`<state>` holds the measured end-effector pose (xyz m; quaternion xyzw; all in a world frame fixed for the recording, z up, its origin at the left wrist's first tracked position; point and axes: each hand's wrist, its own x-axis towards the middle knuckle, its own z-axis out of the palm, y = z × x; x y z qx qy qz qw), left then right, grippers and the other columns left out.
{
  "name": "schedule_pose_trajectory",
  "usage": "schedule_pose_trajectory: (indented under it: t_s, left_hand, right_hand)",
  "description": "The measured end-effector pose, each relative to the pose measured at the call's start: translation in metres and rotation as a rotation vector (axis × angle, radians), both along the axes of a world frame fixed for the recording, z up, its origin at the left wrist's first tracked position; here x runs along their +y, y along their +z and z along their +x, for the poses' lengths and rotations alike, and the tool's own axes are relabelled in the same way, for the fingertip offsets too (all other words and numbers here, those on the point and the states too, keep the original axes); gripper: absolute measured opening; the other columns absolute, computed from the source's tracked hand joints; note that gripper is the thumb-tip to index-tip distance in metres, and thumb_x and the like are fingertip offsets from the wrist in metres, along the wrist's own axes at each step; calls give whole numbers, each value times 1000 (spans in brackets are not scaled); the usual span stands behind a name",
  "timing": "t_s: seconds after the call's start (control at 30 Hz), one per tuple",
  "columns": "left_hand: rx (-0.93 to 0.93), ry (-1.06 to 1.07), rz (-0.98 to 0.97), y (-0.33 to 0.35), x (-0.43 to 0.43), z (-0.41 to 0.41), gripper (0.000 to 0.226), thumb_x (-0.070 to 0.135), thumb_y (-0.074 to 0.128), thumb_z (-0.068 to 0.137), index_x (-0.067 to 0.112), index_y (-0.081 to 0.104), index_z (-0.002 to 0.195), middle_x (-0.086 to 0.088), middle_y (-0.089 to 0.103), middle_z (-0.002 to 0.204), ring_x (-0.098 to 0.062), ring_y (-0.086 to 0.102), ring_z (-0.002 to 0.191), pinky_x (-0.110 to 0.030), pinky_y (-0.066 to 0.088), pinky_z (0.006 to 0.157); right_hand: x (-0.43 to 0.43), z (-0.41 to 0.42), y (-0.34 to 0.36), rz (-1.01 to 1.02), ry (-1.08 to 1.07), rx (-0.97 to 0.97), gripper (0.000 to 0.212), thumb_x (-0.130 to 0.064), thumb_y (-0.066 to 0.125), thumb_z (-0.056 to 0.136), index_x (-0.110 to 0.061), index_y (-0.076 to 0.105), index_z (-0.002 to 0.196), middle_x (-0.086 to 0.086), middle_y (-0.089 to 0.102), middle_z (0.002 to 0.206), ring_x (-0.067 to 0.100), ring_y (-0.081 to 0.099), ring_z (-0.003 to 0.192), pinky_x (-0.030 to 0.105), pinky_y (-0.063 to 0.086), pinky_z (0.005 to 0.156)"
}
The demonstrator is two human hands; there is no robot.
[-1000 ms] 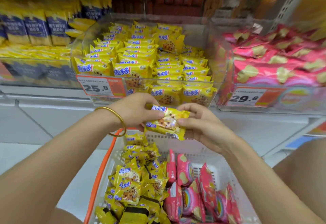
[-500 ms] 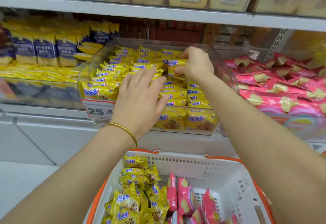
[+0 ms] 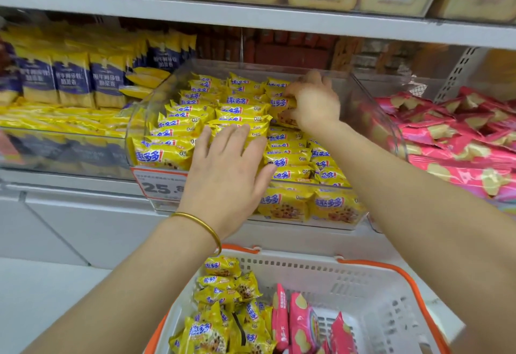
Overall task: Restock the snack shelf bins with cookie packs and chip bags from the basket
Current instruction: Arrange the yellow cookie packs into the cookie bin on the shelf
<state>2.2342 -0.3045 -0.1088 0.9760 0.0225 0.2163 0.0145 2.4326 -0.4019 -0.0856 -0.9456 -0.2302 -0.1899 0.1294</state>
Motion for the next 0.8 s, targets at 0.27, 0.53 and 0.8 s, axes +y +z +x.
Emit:
schedule_pose_trajectory:
  t_s: [0.27, 0.53, 0.8]
  left_hand:
    - [-23, -47, -40, 3, 1, -7, 53, 45, 28, 92, 14, 58, 122, -11, 54, 132, -31, 44, 127, -53, 23, 111]
    - [-109, -207, -3, 6, -21, -50, 32, 32, 42, 89, 13, 64, 103, -3, 61, 112, -28, 52, 100, -44, 46, 78]
    - [363, -116, 111, -41, -12, -90, 34, 37, 37, 72, 20, 67, 75, -2, 67, 97, -24, 63, 90, -33, 55, 62]
  right_hand:
    - [-3, -12, 9, 121, -22, 175, 60, -7, 70, 81, -12, 41, 133, 16, 34, 136, 37, 40, 125, 42, 45, 94]
    - [-39, -116, 32, 320, 240, 138, 40, -3, 60, 85, -18, 52, 122, 2, 47, 114, 19, 58, 95, 31, 46, 87]
    - [-70, -193, -16, 429, 560, 839, 21, 5, 56, 88, -16, 58, 89, 10, 63, 74, 24, 65, 60, 32, 56, 57]
